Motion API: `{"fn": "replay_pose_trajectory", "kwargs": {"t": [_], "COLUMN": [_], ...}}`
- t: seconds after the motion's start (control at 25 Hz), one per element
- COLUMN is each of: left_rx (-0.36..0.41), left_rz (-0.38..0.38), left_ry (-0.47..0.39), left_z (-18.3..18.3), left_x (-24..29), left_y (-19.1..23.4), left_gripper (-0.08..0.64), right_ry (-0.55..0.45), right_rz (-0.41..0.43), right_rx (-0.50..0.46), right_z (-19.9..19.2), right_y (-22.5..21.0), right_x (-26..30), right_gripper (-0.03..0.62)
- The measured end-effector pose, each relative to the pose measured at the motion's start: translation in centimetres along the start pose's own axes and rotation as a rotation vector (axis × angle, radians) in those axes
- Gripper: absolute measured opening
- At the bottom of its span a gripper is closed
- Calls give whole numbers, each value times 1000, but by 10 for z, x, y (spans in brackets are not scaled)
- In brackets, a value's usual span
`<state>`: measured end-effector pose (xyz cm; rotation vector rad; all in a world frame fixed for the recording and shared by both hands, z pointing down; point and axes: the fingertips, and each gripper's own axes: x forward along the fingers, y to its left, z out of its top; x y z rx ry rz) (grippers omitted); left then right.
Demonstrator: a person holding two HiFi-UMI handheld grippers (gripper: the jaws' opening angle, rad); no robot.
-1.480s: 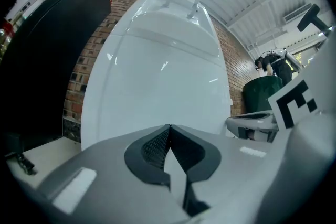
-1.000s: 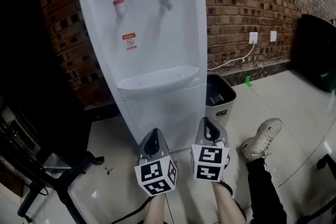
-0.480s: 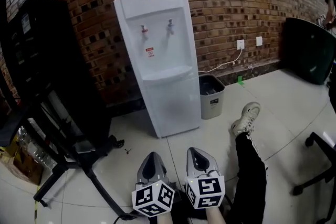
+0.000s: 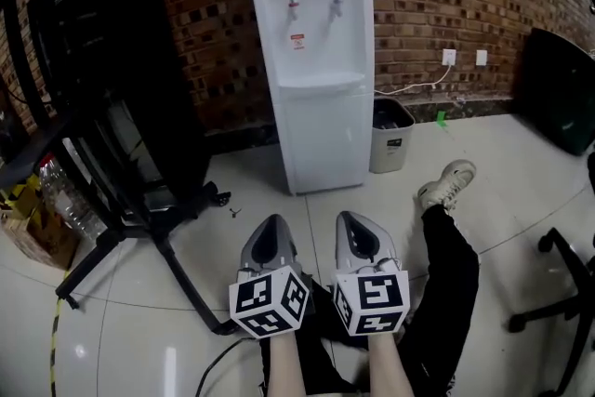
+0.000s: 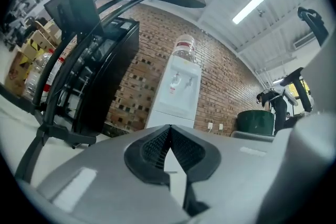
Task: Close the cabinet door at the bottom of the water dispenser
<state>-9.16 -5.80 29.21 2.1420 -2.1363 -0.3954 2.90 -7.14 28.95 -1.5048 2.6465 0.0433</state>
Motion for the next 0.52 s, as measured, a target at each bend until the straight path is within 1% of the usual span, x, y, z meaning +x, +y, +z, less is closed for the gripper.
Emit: {"fn": "replay_pose_trajectory", "kwargs": {"t": [0.16, 0.52], "left_rx": [19, 46], "left_rz": [-34, -56], "left_ry": [3, 15], "left_z": [5, 0], "left_x": [2, 6], "left_y": [-14, -25], "left_gripper": [15, 15], "right_ry": [-9, -20], "right_rz": [-10, -19], "right_rx": [-7, -11], "right_z": [7, 11], "right_y": [-6, -17], "right_x": [-4, -6], "right_gripper": [3, 3]}}
